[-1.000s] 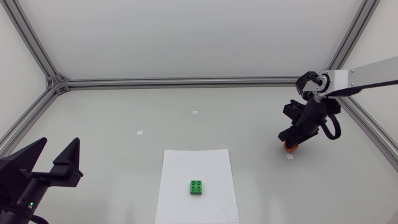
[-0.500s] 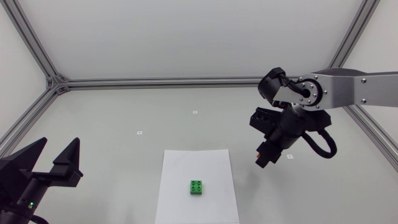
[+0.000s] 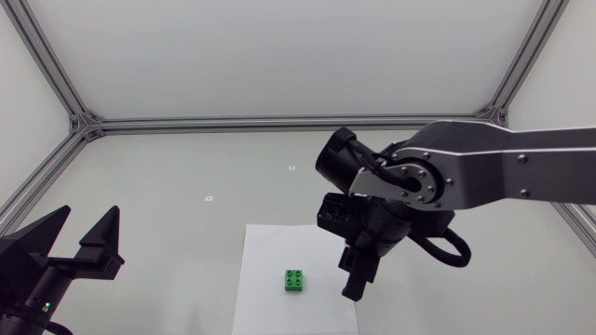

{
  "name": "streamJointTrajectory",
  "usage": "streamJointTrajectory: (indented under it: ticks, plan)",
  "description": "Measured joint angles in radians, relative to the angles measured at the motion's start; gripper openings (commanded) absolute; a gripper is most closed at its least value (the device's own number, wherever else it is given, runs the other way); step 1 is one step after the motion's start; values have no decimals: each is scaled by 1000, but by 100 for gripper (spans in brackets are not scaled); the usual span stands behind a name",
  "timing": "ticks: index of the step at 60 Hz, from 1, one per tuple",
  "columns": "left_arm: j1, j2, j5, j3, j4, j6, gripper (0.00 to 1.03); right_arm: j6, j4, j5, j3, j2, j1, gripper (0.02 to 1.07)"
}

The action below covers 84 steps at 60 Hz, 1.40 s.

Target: Pick up the orange 2x2 brick with the right arm and stack it on top of the green 2x2 brick in the center

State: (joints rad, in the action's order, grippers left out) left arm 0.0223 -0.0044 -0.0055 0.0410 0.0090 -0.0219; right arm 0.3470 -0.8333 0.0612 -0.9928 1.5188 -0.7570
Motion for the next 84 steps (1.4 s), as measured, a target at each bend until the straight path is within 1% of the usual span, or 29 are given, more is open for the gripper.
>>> streamJointTrajectory:
  ticks: [11, 37, 59, 84]
  plan:
    - [0, 0, 0, 0, 0, 0, 99, 0, 4, 0, -8, 40, -55, 9]
    - [0, 0, 0, 0, 0, 0, 99, 51, -1, 0, -122, 166, -159, 8]
    - [0, 0, 0, 0, 0, 0, 99, 116, -1, 1, -217, 260, -179, 8]
    - [0, 0, 0, 0, 0, 0, 99, 163, -2, 0, -259, 334, -185, 8]
